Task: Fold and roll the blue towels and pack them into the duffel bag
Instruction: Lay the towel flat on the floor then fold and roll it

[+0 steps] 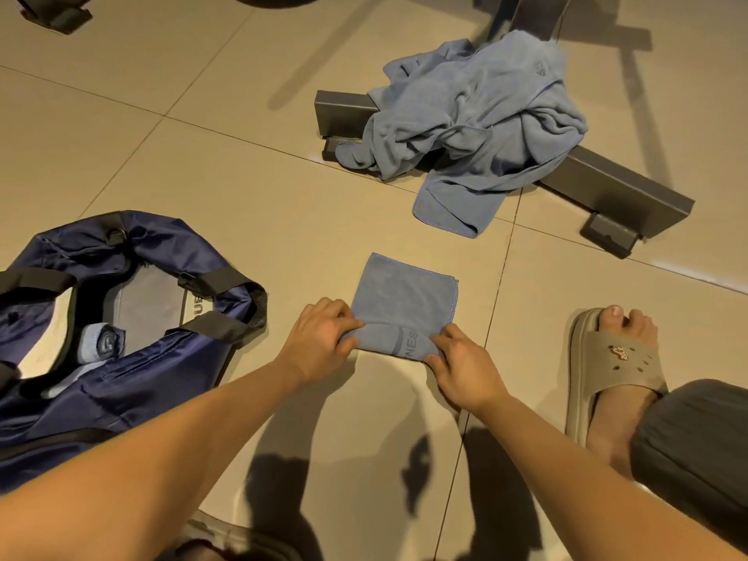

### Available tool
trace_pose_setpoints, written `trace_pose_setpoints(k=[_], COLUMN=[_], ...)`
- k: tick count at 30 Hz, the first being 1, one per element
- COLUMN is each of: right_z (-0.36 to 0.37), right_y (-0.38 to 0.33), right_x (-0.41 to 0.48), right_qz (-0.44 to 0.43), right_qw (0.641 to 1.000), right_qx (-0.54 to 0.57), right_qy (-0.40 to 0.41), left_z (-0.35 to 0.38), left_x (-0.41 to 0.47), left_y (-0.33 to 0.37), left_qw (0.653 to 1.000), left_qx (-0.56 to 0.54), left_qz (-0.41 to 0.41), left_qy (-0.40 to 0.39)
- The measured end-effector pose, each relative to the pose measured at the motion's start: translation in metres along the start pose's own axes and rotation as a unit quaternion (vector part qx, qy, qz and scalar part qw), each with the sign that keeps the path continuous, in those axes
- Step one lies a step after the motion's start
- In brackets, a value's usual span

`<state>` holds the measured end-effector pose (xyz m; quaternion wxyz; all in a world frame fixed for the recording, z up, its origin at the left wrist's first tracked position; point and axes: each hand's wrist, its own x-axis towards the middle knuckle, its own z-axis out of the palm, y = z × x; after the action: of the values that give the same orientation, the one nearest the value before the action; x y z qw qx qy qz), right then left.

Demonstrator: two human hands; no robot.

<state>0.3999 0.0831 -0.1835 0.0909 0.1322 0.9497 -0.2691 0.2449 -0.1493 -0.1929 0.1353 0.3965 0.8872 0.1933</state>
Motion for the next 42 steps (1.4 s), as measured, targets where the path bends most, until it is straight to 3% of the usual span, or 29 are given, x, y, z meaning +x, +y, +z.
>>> trace_pose_setpoints(k=[5,8,13,15,17,20,23,26,29,33,38,42], right_z=[-0.014,-0.014,-0.011,-0.012,-0.016,-0.024,-0.031,-0.030,-0.024,-0.018,-0.027,-0.035], right_y=[0.003,0.002,-0.003,-0.005,-0.004,-0.003,-0.004,-0.006,-0.009,-0.001,0.012,0.008], right_x=[0.013,0.019,0.032,0.038,0.044,0.053,0.056,0.044,0.032,0.039,0.070,0.076], right_qz=[0.088,0.120,0.187,0.234,0.278,0.310,0.280,0.097,-0.040,-0.006,0.055,0.060], right_qw=[0.986,0.982,0.974,0.959,0.940,0.923,0.940,0.991,0.981,0.990,0.997,0.995], right_qx=[0.141,0.148,0.127,0.161,0.197,0.229,0.195,-0.002,-0.131,-0.098,-0.038,-0.076], right_qy=[-0.006,0.008,0.016,0.022,0.020,0.007,-0.004,0.094,0.138,0.097,0.034,0.031], left_z=[-0.009,-0.008,0.003,-0.001,-0.009,-0.013,-0.007,-0.001,-0.005,-0.011,-0.009,0.008], left_x=[0.023,0.034,0.047,0.047,0.041,0.026,0.023,0.032,0.044,0.058,0.061,0.057], left_y=[0.000,0.004,0.012,0.028,0.038,0.027,0.009,0.011,0.016,0.017,0.025,0.015], left_qw=[0.993,0.982,0.966,0.966,0.978,0.984,0.975,0.981,0.990,0.995,0.977,0.975], left_qx=[-0.088,-0.141,-0.161,-0.140,-0.078,0.078,0.161,0.123,0.095,0.085,0.121,0.135], left_qz=[-0.071,-0.121,-0.182,-0.148,-0.031,0.118,0.135,0.115,0.074,0.043,0.123,0.141], left_qy=[-0.033,-0.028,0.092,0.160,0.189,0.113,0.068,0.093,0.078,0.022,0.128,0.108])
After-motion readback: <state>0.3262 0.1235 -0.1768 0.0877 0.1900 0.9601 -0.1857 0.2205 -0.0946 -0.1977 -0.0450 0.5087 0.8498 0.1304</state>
